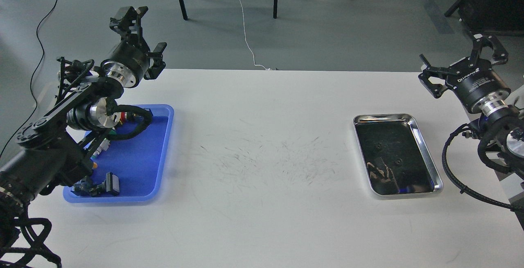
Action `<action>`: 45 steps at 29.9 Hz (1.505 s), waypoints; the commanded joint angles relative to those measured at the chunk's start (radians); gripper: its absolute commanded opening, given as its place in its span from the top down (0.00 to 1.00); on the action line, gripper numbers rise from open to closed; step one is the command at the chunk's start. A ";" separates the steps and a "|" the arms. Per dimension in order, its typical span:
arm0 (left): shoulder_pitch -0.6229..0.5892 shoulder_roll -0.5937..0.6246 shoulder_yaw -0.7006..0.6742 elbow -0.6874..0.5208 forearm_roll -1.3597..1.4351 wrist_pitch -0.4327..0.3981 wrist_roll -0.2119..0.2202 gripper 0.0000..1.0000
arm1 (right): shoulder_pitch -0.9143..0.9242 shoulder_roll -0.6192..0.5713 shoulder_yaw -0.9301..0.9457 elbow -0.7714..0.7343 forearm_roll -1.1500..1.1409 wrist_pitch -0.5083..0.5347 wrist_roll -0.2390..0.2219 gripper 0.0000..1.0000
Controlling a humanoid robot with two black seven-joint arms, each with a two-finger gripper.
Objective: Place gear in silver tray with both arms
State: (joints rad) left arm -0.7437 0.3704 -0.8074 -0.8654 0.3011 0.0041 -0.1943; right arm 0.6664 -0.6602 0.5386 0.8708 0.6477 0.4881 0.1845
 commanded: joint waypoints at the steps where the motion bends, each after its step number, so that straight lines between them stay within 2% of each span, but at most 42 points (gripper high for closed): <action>1: -0.008 -0.051 -0.044 0.095 -0.046 -0.058 -0.002 0.02 | 0.005 0.076 0.004 -0.067 0.000 0.001 0.001 0.01; 4: -0.008 -0.070 -0.038 0.138 -0.060 -0.084 0.002 0.02 | 0.005 0.097 0.040 -0.095 0.000 0.001 0.001 0.01; 13: -0.006 -0.110 -0.058 0.115 -0.063 -0.081 0.007 0.02 | -0.004 0.114 0.055 -0.087 -0.002 0.001 -0.037 0.01; 16: -0.005 -0.111 -0.059 0.115 -0.065 -0.078 -0.008 0.02 | -0.004 0.148 0.055 -0.079 0.000 0.001 -0.066 0.01; 22: -0.002 -0.102 -0.058 0.115 -0.074 -0.073 -0.070 0.02 | -0.008 0.154 0.052 -0.036 -0.003 0.001 -0.122 0.01; 26: 0.001 -0.090 -0.081 0.112 -0.112 -0.070 -0.070 0.02 | -0.008 0.154 0.075 -0.030 -0.003 0.001 -0.109 0.01; 31: 0.010 -0.087 -0.136 0.109 -0.235 -0.013 -0.045 0.01 | -0.008 0.146 0.080 -0.032 -0.003 0.001 -0.097 0.01; 33: 0.029 -0.084 -0.137 0.102 -0.240 -0.016 -0.031 0.01 | -0.008 0.136 0.078 -0.033 -0.003 0.001 -0.097 0.01; 38: 0.105 -0.062 -0.142 0.017 -0.228 -0.032 -0.021 0.02 | -0.007 0.108 0.073 -0.032 -0.013 0.001 -0.096 0.01; 45: 0.126 -0.047 -0.142 0.003 -0.208 -0.035 -0.034 0.01 | -0.007 0.060 0.070 -0.039 -0.103 0.001 -0.097 0.01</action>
State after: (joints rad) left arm -0.6206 0.3176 -0.9474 -0.8604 0.0903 -0.0297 -0.2216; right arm 0.6594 -0.5830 0.6099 0.8337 0.5718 0.4888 0.0889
